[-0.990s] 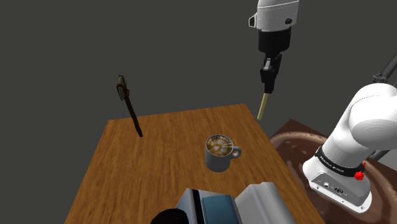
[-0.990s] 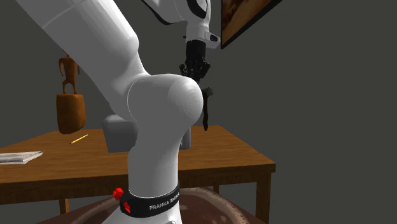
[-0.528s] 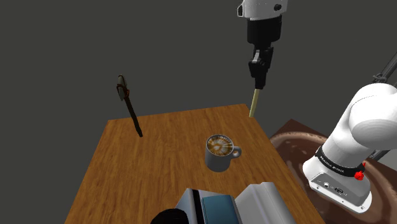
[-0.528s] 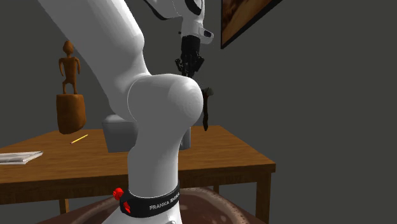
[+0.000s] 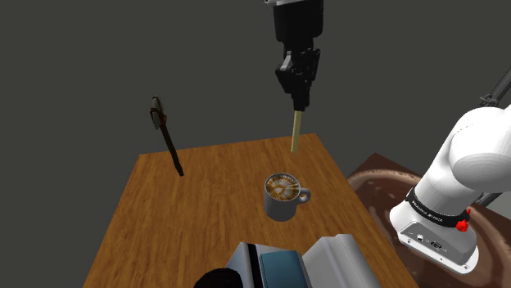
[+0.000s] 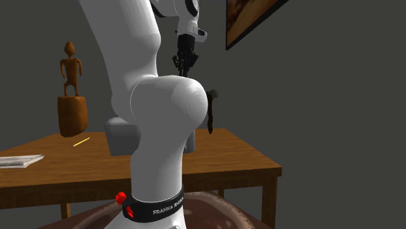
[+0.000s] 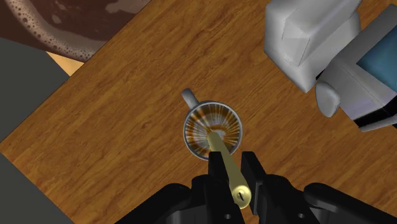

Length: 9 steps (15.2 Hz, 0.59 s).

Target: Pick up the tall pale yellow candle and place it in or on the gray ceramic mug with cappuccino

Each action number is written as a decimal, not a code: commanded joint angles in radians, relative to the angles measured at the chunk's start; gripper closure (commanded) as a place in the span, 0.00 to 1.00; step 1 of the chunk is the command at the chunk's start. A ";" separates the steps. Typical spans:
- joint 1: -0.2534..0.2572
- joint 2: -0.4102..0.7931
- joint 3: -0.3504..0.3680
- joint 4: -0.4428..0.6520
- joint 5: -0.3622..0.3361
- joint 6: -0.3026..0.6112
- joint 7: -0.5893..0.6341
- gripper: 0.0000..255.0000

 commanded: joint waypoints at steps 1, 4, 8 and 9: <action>0.002 0.012 0.011 0.002 0.001 0.012 0.014 1.00; 0.004 0.005 0.015 -0.044 0.006 0.051 0.008 1.00; 0.007 -0.001 0.020 -0.102 0.011 0.103 0.002 1.00; 0.008 -0.002 0.022 -0.116 0.012 0.117 0.001 1.00</action>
